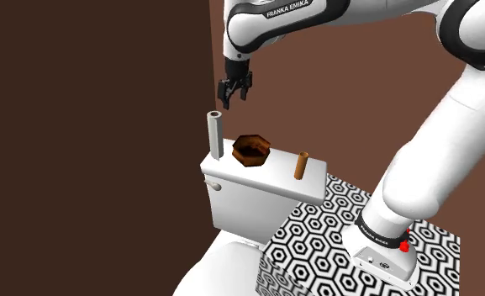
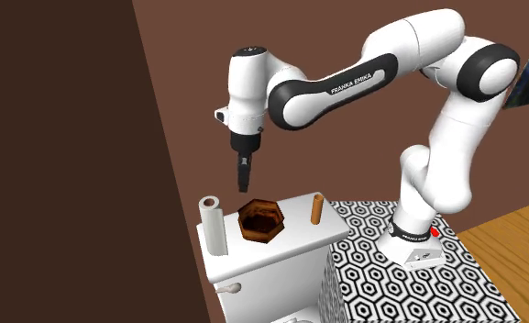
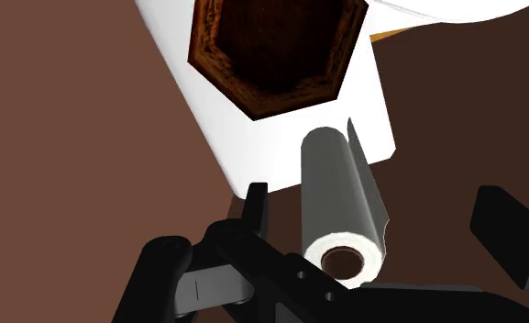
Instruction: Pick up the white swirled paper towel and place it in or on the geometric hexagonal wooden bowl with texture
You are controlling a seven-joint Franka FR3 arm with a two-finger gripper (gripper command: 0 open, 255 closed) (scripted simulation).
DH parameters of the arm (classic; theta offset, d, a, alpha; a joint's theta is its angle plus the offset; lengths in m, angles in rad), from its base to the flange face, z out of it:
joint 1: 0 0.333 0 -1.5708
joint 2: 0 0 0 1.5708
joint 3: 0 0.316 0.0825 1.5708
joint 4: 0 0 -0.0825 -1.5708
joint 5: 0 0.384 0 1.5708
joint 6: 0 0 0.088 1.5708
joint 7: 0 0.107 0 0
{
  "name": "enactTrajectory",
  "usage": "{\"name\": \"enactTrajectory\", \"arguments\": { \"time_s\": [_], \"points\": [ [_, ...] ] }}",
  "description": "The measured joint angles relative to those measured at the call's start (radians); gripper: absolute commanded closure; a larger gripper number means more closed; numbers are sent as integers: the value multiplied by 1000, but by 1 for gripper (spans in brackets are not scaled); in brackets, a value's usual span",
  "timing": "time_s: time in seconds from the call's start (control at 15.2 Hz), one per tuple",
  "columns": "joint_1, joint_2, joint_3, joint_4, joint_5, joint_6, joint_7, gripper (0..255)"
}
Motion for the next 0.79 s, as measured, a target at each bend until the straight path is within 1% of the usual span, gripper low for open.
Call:
{"name": "enactTrajectory", "arguments": {
  "time_s": [0.2,0.33,0.4,0.46,0.66,0.79],
  "points": [
    [4,116,6,75,-26,21,2,0],
    [10,215,10,160,-47,22,6,0],
    [10,245,9,179,-55,26,2,0],
    [14,289,10,227,-64,15,3,0],
    [18,336,10,243,-74,40,7,0],
    [19,348,9,230,-77,65,9,0]
  ]
}}
